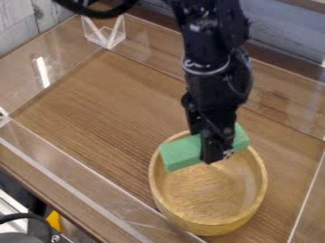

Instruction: Put the green block in the brown bowl

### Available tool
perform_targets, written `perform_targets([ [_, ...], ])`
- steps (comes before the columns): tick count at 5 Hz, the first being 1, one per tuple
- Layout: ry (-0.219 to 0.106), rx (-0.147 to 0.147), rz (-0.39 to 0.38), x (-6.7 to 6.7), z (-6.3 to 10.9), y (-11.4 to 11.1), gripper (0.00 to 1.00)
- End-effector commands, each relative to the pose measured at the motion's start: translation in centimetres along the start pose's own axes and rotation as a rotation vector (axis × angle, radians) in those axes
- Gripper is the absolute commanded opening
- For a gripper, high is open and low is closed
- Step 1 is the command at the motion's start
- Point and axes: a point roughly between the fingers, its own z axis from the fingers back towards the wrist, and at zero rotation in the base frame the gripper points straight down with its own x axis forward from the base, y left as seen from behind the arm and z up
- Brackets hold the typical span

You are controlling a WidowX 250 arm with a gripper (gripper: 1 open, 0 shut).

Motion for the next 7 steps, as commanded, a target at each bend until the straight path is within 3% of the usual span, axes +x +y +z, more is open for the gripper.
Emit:
perform_targets([
  [1,-0.025,0.027,0.039,-1.1,0.0,-0.5,0.00],
  [2,-0.027,0.040,0.106,-2.2,-0.1,-1.0,0.00],
  [5,-0.028,0.051,0.140,-1.7,-1.1,-1.8,0.00],
  [6,-0.032,0.059,0.172,-1.1,-2.0,-2.1,1.00],
  [7,-0.033,0.064,0.167,-1.6,-2.4,-2.3,1.00],
])
